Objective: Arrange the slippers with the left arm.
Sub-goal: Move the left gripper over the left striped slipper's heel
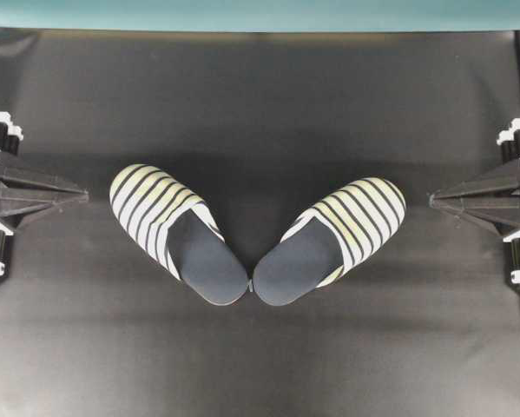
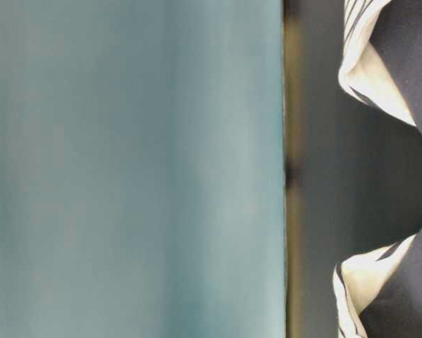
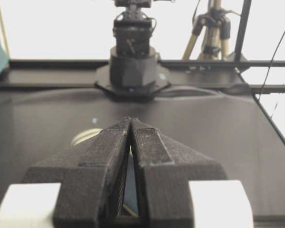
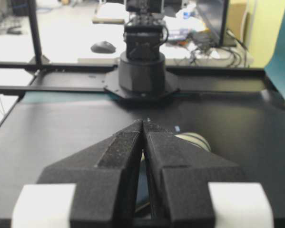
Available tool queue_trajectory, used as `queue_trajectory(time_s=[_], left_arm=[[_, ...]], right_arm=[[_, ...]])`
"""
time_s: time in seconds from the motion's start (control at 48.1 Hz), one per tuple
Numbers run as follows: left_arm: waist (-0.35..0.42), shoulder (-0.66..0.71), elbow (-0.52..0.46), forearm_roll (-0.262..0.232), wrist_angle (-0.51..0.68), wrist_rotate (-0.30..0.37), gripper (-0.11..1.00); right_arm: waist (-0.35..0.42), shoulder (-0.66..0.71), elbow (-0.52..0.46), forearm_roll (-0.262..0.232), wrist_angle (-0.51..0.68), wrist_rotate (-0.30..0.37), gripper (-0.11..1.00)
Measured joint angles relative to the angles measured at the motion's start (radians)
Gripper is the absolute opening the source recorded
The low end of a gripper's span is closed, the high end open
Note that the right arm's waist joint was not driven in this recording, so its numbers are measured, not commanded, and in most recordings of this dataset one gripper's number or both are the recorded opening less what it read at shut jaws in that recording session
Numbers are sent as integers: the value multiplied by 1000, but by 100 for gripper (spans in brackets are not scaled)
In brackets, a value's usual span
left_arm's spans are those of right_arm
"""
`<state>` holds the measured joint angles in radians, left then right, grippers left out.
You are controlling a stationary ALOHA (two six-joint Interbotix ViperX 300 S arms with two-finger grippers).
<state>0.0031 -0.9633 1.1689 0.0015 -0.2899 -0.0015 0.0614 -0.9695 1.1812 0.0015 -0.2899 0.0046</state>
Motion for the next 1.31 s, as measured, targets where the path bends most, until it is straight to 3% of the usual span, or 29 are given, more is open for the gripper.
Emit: queue_trajectory(time_s=[0.083, 0.187, 0.333, 0.52, 0.769, 0.894, 1.143, 1.206, 1.31], left_arm=[[-2, 0, 0, 20, 40, -20, 12], [-2, 12, -2, 40, 103, -77, 0], [11, 46, -35, 43, 167, -178, 0], [83, 156, -109, 41, 397, -270, 0], [117, 327, -218, 43, 538, -337, 2], [140, 407, -265, 43, 644, -362, 17], [144, 581, -402, 43, 828, -439, 83], [150, 626, -440, 43, 887, -451, 89], [160, 718, -514, 43, 979, -460, 87]], right_arm=[[0, 0, 5, 0, 2, 0, 12], [0, 0, 9, 0, 25, 0, 2], [0, 0, 8, 0, 51, 0, 1], [0, -2, 9, 0, 83, 0, 1], [0, 0, 9, 5, 118, 2, 1], [0, 0, 12, 6, 120, 2, 1], [0, 0, 15, 6, 121, 2, 1], [0, -2, 18, 6, 121, 0, 1], [0, -2, 21, 8, 123, 0, 1]])
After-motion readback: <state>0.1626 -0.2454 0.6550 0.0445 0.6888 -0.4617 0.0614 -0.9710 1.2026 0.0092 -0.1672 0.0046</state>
